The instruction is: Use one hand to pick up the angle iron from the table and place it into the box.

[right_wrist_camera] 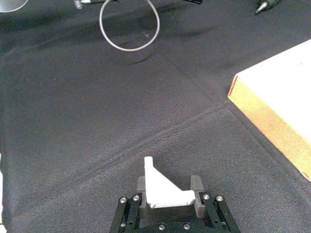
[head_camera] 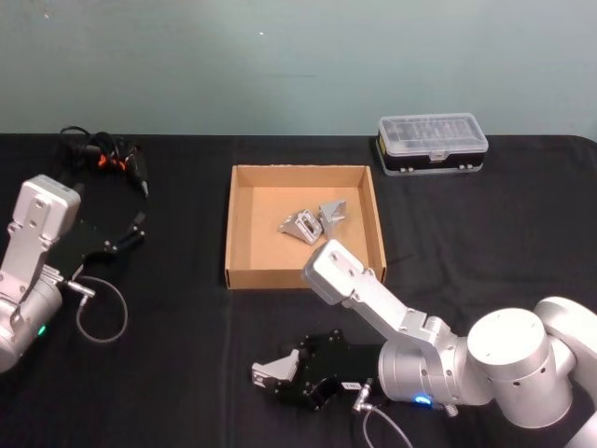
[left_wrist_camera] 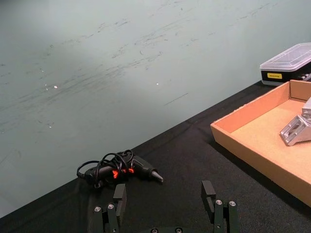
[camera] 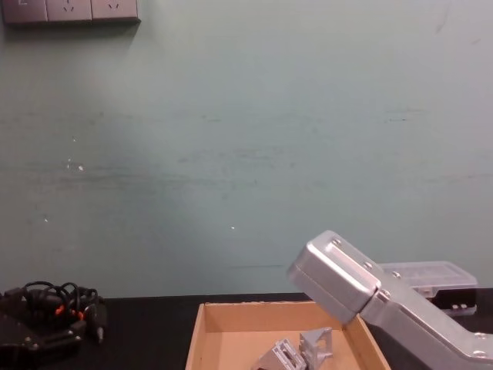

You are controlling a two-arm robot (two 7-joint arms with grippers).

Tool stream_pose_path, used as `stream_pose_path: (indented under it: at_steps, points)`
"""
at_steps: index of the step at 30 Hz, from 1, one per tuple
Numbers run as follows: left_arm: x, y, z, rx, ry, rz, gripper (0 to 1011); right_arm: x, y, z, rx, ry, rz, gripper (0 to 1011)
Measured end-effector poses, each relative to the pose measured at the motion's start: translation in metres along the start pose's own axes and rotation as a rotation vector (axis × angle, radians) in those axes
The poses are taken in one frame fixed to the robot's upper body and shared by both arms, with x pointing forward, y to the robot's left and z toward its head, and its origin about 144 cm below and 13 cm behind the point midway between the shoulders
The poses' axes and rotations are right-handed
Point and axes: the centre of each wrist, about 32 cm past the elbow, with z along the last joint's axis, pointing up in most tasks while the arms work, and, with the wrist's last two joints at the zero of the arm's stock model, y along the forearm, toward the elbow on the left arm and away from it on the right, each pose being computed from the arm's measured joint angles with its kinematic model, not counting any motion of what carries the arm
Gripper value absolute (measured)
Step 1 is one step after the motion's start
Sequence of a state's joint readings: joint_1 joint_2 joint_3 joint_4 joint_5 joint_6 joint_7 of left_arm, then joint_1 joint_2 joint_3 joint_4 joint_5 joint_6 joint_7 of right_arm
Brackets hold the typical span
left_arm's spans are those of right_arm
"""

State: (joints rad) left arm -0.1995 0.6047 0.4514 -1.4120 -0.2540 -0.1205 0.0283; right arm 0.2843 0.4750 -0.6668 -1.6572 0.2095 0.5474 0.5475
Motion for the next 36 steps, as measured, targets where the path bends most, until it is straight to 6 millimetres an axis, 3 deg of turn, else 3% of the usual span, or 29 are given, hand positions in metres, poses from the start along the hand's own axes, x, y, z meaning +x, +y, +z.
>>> stream_pose_path:
  at_steps: [16,24,36]
  points:
    - [0.0,0.0,0.0,0.0,0.0,0.0,1012,0.012,-0.013,0.013,0.088,-0.026,-0.039,540]
    - [0.0,0.0,0.0,0.0,0.0,0.0,1011,0.038,-0.018,0.035,0.158,-0.045,-0.089,540]
    - [0.0,0.0,0.0,0.0,0.0,0.0,1011,0.089,0.007,0.065,0.149,-0.052,-0.157,540]
